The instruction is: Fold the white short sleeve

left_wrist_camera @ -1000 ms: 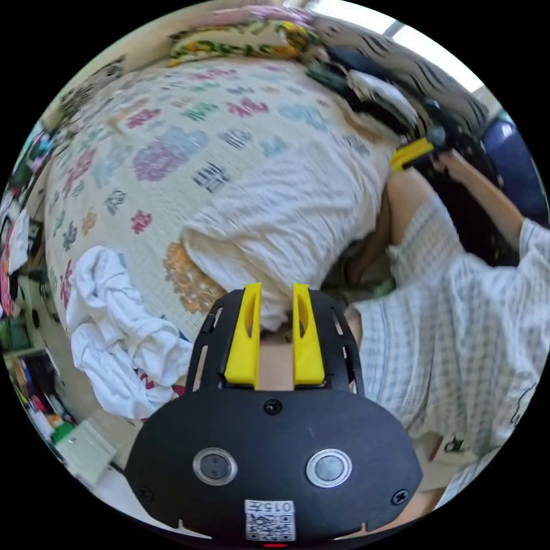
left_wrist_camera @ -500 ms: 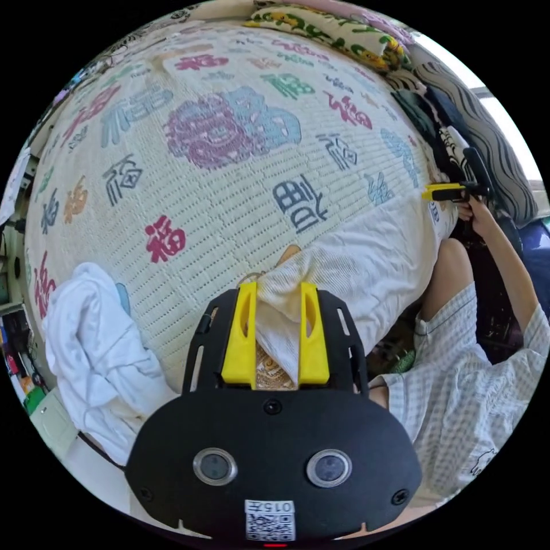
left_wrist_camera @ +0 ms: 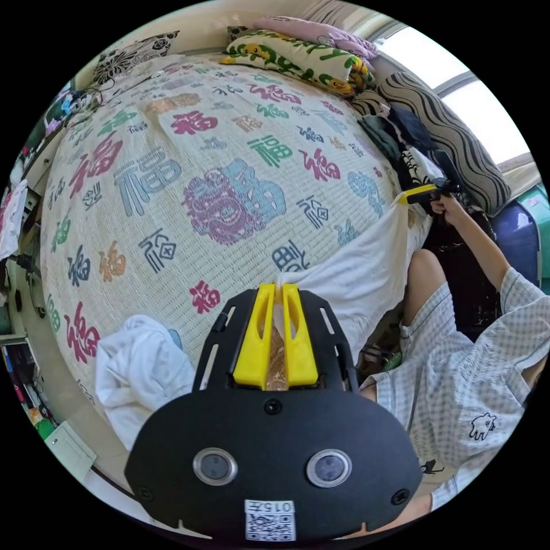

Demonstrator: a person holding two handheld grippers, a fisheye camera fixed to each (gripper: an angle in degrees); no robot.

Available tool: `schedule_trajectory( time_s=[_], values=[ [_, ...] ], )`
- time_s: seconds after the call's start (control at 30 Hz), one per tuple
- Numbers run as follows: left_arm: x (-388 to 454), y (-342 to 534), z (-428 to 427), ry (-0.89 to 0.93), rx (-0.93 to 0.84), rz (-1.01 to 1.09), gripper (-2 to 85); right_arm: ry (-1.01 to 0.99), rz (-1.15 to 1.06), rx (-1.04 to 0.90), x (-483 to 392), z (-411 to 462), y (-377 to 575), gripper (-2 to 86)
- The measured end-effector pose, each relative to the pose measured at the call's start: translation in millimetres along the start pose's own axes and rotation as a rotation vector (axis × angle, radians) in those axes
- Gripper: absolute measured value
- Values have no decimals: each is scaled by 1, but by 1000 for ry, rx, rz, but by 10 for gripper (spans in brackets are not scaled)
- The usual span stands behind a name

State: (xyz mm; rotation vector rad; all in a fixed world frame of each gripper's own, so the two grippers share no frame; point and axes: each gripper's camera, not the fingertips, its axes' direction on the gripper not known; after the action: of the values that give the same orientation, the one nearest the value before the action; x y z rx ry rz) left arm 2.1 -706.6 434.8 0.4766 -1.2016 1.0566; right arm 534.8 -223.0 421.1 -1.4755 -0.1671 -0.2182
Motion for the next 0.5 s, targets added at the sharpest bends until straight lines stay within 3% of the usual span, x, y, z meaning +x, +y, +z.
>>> schedule_trajectory(
  time_s=[0.2,0.4,0.5],
  values=[
    [-25,-34,-49,-44,71,-31,29,52,27,81,5,-17,-38,42],
    [-59,-34,-42,-142,39,-194,85,161,151,2,17,16,-57,77],
    [-45,14,-58,-123,96,-216,98,22,64,82,-7,19,-33,82]
  ],
)
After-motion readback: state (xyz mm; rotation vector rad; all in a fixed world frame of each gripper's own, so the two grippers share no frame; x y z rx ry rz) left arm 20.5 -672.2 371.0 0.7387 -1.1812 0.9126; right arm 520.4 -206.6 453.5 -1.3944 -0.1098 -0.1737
